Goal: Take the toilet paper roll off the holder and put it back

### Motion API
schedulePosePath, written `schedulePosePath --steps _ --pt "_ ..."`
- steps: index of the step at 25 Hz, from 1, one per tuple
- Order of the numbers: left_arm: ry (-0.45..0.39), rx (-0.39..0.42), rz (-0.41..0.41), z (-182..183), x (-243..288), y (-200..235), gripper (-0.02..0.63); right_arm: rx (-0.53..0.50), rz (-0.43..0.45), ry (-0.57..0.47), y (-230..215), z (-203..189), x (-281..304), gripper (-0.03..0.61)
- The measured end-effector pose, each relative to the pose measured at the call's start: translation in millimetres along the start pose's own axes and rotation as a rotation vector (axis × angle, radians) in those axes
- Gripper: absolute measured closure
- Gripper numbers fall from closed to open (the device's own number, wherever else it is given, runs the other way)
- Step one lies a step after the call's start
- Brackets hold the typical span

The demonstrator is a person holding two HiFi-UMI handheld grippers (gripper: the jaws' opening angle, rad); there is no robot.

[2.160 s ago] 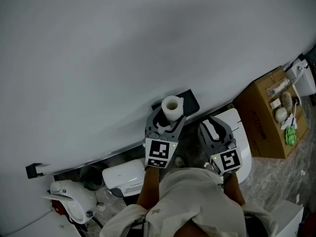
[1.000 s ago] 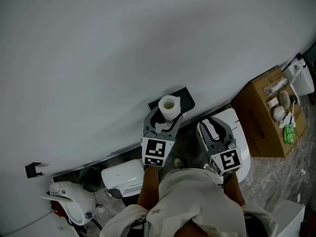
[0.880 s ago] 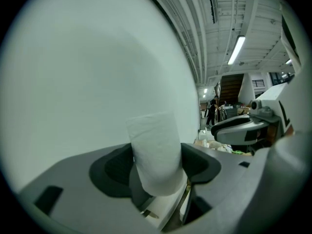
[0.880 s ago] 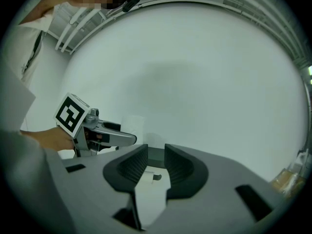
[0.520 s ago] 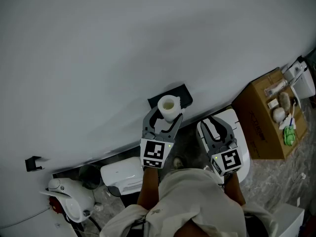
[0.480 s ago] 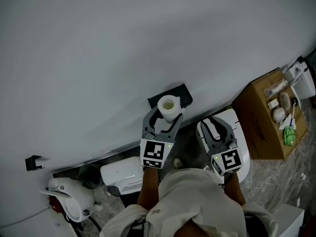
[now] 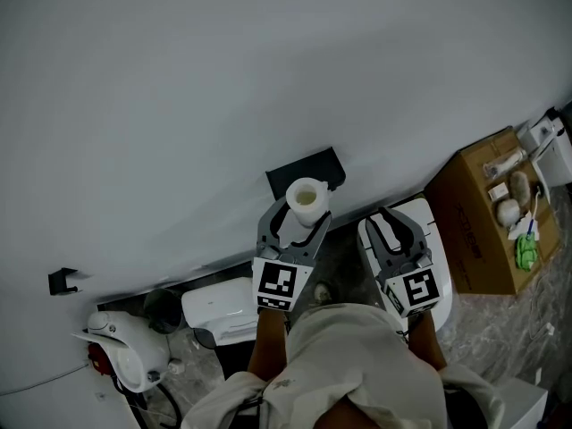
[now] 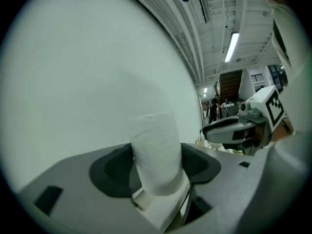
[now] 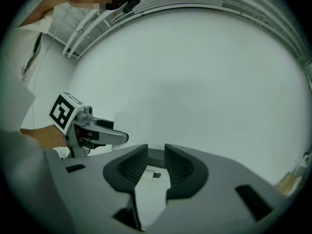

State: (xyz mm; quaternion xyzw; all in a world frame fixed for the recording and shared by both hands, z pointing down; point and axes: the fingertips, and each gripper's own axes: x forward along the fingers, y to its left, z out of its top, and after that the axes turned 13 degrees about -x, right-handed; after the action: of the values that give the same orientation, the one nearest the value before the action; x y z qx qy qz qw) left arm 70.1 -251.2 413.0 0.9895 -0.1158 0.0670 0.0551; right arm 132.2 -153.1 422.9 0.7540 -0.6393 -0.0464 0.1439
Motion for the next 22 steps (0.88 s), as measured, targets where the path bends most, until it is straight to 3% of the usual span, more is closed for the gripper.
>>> schedulePosePath --steps 22 --pt "0.037 -0.032 0.105 -31.1 -15.5 -27.9 0.305 0.000 0.107 -0.008 -18.1 -18.6 -5.5 0.476"
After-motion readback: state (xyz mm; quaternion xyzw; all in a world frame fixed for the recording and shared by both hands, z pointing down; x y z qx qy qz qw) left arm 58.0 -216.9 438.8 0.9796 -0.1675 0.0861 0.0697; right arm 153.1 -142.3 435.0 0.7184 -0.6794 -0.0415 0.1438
